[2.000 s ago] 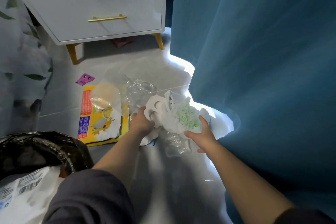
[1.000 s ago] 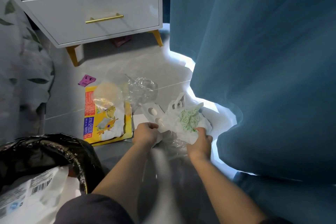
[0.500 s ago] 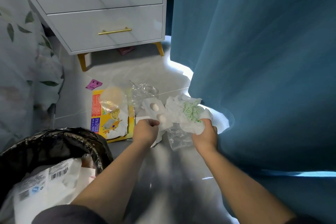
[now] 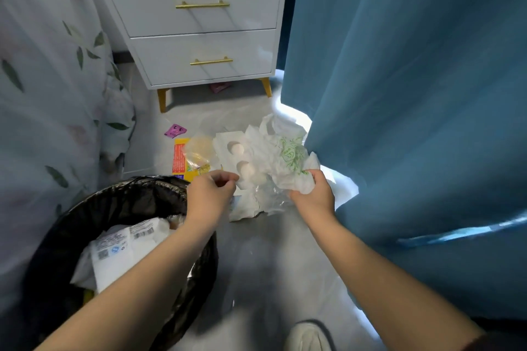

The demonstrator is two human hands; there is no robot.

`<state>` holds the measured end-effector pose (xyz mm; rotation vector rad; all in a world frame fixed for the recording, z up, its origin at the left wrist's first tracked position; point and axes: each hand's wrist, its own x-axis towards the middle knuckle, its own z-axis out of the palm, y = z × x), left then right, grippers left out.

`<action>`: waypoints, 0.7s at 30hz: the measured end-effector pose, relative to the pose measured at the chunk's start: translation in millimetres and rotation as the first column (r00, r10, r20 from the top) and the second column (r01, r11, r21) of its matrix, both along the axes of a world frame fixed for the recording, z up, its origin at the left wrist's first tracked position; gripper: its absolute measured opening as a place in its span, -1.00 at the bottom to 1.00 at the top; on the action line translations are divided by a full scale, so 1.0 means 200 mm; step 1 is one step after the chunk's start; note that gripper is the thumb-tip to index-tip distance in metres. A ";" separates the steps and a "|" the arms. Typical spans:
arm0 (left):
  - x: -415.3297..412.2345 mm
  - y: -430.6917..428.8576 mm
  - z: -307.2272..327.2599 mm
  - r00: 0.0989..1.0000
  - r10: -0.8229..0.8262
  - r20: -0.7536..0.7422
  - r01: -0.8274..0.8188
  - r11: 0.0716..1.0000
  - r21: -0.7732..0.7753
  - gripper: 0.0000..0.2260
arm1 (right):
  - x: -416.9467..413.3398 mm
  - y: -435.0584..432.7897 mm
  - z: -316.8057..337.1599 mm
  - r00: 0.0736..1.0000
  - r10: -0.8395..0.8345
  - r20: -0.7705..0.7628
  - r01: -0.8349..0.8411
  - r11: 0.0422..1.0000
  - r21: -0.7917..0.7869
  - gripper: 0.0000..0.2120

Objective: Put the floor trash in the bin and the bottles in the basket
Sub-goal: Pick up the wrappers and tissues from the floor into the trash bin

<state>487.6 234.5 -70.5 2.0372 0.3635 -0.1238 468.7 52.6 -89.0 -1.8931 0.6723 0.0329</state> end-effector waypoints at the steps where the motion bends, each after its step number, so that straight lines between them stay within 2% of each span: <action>1: -0.04 0.05 0.04 1.000 0.018 0.007 -0.018 1.000 0.000 -0.83 | -0.01 0.05 0.04 1.000 0.012 0.000 -0.012 1.000 0.002 -0.71; 9: -0.34 0.50 0.24 0.976 0.218 0.005 -0.217 0.975 -0.052 -0.80 | -0.15 0.47 0.26 0.978 0.201 0.054 -0.200 0.979 -0.026 -0.61; 13: -0.48 0.66 0.28 0.964 0.264 -0.024 -0.265 0.963 -0.045 -0.82 | -0.22 0.63 0.34 0.957 0.275 0.096 -0.271 0.961 -0.050 -0.65; 21: -0.65 0.85 0.27 0.938 0.321 -0.135 -0.323 0.947 0.008 -0.81 | -0.33 0.87 0.42 0.908 0.409 0.094 -0.396 0.909 -0.131 -0.58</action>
